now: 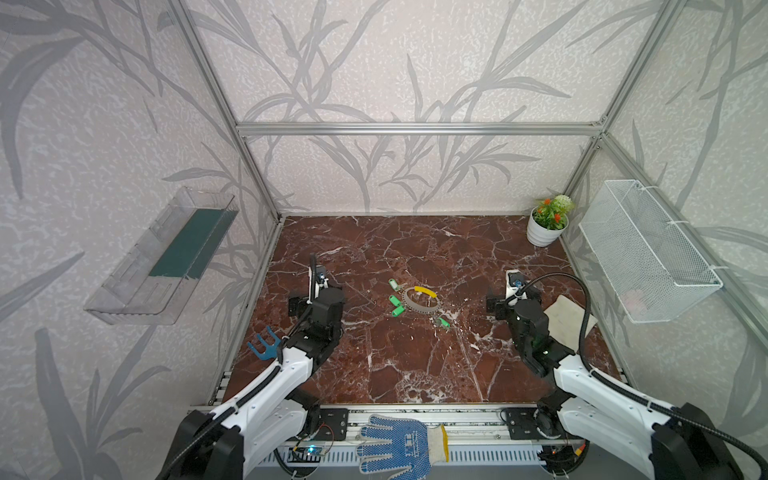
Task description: Put the keys on the keyring
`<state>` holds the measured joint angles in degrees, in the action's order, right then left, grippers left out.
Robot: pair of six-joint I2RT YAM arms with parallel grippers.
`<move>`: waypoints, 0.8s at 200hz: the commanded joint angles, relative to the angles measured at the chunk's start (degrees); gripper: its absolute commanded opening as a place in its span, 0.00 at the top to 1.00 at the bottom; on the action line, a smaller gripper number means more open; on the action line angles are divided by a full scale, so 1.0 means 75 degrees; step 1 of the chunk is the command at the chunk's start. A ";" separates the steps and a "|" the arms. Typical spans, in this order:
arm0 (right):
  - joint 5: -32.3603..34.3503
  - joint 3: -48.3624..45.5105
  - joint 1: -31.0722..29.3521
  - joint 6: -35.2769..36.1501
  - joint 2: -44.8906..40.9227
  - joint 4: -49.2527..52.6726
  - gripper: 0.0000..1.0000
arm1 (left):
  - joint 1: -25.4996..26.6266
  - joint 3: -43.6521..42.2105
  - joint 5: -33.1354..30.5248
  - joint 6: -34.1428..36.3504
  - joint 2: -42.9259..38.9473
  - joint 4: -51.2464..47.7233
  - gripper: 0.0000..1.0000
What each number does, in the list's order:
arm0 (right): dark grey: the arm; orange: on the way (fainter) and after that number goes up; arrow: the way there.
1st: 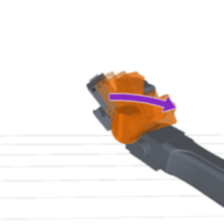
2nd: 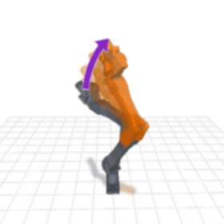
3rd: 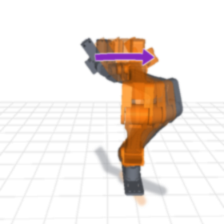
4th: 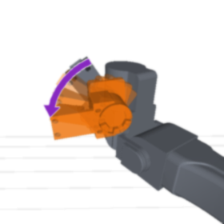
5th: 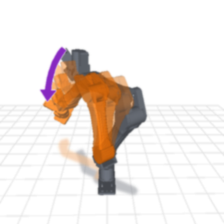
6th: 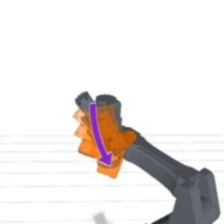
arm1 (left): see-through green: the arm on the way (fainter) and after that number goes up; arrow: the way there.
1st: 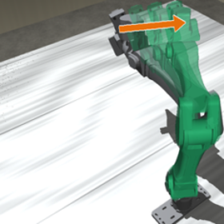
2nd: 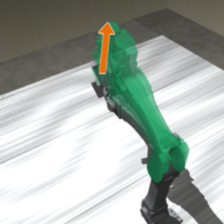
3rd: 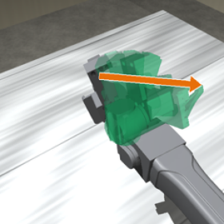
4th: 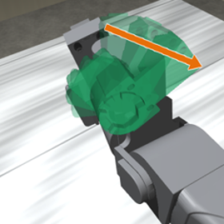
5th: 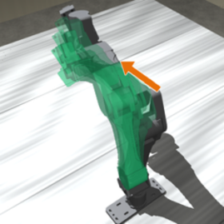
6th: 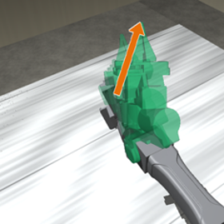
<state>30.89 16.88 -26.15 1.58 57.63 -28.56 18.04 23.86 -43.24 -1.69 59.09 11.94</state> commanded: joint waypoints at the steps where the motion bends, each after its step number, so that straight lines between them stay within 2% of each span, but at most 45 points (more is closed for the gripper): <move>1: -0.0324 -0.0219 0.0563 0.0136 0.0812 -0.1183 0.01 | -0.0644 0.0137 0.0957 -0.0185 0.0814 0.0764 0.01; 15: -0.0579 -0.0310 0.0811 0.0193 0.1534 -0.2151 0.01 | -0.0944 0.0096 0.1304 -0.0024 0.1450 0.1441 0.01; 38: -0.0845 -0.0283 0.0926 0.0871 0.2678 -0.3748 0.01 | -0.1308 0.0114 0.1703 0.0219 0.2430 0.2426 0.01; 62: -0.1532 -0.0130 0.1260 0.1227 0.3880 -0.4828 0.01 | -0.1611 0.0364 0.2287 0.0226 0.2791 0.2624 0.01; 67: -0.1418 -0.0143 0.1305 0.1196 0.4090 -0.5112 0.01 | -0.1687 0.0328 0.2478 0.0243 0.2825 0.2800 0.01; 72: -0.1291 -0.0181 0.1374 0.1046 0.4074 -0.5076 0.01 | -0.1742 0.0283 0.2644 0.0260 0.2849 0.3021 0.01; 90: -0.2262 0.0072 0.2033 0.0345 0.3829 -0.3828 0.01 | -0.2055 0.0130 0.3199 0.0126 0.2939 0.3586 0.01; 110: -0.2761 0.0061 0.2198 0.0415 0.4412 -0.4715 0.01 | -0.2349 0.0194 0.3864 -0.0303 0.3008 0.3469 0.01; 119: -0.3113 0.0095 0.2196 0.0500 0.4235 -0.4304 0.01 | -0.2370 -0.0082 0.4144 -0.0235 0.3189 0.4208 0.01; 132: -0.3204 0.0181 0.2221 0.0500 0.4205 -0.4134 0.01 | -0.2371 -0.0297 0.4262 -0.0149 0.3770 0.5196 0.01; 160: -0.3146 0.0347 0.2341 0.0317 0.4254 -0.3915 0.01 | -0.2406 -0.0243 0.4461 -0.0126 0.4009 0.5355 0.01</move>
<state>9.04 17.30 -9.54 5.56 89.19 -58.33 0.30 22.96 -13.47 -2.59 88.49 45.89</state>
